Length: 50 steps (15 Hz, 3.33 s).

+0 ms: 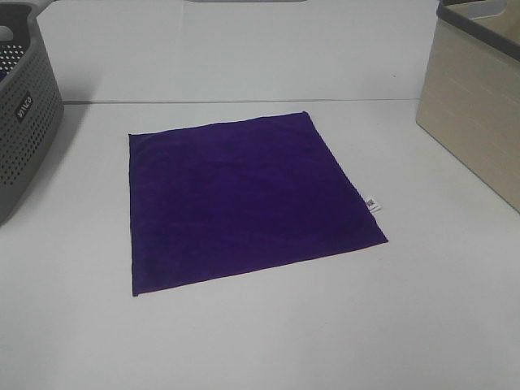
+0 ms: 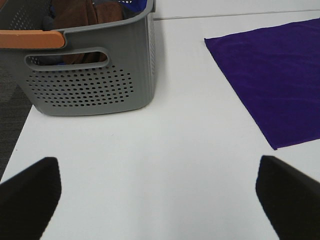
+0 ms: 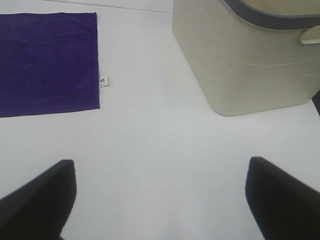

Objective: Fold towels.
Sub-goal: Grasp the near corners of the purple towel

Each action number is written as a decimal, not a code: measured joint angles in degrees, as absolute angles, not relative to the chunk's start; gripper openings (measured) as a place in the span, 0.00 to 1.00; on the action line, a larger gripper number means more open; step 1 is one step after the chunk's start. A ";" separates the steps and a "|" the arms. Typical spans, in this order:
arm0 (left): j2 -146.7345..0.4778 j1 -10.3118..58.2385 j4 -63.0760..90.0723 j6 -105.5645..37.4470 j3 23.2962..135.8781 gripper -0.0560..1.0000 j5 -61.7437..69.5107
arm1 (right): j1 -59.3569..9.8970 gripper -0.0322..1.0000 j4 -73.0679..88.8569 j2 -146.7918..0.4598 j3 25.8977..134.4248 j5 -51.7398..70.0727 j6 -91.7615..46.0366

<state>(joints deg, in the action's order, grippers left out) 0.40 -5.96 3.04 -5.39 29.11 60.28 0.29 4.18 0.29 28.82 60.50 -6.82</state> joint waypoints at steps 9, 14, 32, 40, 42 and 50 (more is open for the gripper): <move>0.40 -5.96 3.04 -5.39 29.11 0.99 60.28 | 0.29 0.90 4.18 0.29 28.82 60.50 -6.82; 0.40 -5.96 3.04 -5.39 29.11 0.99 60.28 | 0.29 0.90 4.18 0.29 28.82 60.50 -6.82; -67.32 -5.61 43.72 -30.19 34.72 0.99 45.55 | 0.29 0.88 45.03 -109.38 78.90 68.87 -48.64; -90.13 -5.61 56.61 -44.40 35.70 0.99 38.45 | 0.29 0.87 44.06 -117.97 81.42 69.16 -48.70; -96.49 -4.58 64.23 -51.68 37.76 0.99 38.67 | 0.29 0.87 43.83 -118.03 81.42 69.39 -48.30; -106.46 -1.03 68.24 -56.38 40.74 0.98 36.96 | 0.29 0.83 37.82 -129.83 89.73 66.86 -45.09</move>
<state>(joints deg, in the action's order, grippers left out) -106.46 -1.03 68.24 -56.38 40.74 36.96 0.29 37.82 -129.83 89.73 66.86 -45.09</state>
